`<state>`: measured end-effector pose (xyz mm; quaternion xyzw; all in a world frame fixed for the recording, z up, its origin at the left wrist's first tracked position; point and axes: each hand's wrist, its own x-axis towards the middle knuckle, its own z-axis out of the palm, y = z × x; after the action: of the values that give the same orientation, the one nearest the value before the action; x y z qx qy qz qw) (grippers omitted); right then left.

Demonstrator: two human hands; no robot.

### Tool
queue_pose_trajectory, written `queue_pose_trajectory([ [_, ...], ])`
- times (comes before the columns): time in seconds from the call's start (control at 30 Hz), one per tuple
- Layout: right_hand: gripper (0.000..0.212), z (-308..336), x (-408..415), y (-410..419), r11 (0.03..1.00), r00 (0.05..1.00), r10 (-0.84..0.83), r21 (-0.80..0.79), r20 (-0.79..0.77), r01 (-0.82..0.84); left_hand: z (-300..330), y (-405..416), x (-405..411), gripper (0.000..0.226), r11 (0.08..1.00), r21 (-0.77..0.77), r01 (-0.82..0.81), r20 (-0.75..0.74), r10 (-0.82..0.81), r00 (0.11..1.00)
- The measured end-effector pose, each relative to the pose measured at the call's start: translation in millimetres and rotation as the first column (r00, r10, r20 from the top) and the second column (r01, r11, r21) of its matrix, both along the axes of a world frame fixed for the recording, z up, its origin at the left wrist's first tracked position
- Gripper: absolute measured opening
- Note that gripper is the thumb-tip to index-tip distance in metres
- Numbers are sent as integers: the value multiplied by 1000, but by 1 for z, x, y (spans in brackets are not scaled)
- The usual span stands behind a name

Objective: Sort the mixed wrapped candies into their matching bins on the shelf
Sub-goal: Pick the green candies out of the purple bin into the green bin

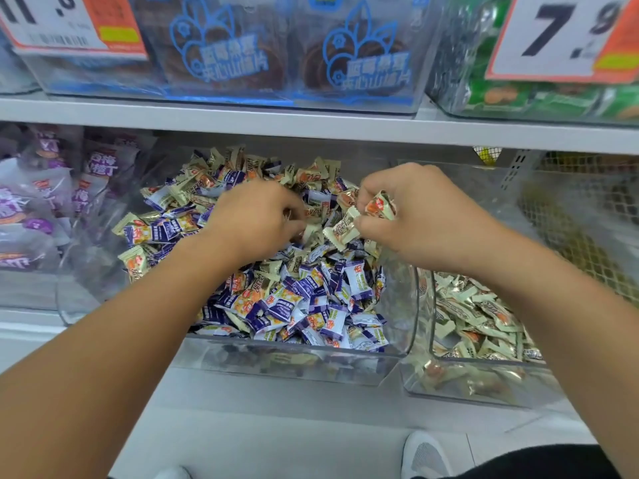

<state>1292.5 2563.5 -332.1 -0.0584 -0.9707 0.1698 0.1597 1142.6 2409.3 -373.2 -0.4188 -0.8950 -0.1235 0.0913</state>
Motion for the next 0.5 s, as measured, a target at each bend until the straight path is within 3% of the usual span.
queue_pose_trajectory([
  [0.07,9,6,6,5,999,1000,5,-49,-14,-6,11,1,8,12,980,201,8,165,-42,985],
  [0.13,13,13,18,16,969,1000,22,-245,9,-19,24,4,21,11,937,350,-18,442,-149,885],
  [0.23,14,20,45,40,770,995,49,-638,90,20,33,12,48,9,921,385,-62,686,-240,687],
  [0.33,14,16,70,72,589,975,57,-795,217,143,33,28,72,12,905,417,-81,723,-276,633],
  [0.5,12,9,99,114,515,910,-49,-771,411,375,44,69,99,15,842,535,-74,654,-357,667],
])
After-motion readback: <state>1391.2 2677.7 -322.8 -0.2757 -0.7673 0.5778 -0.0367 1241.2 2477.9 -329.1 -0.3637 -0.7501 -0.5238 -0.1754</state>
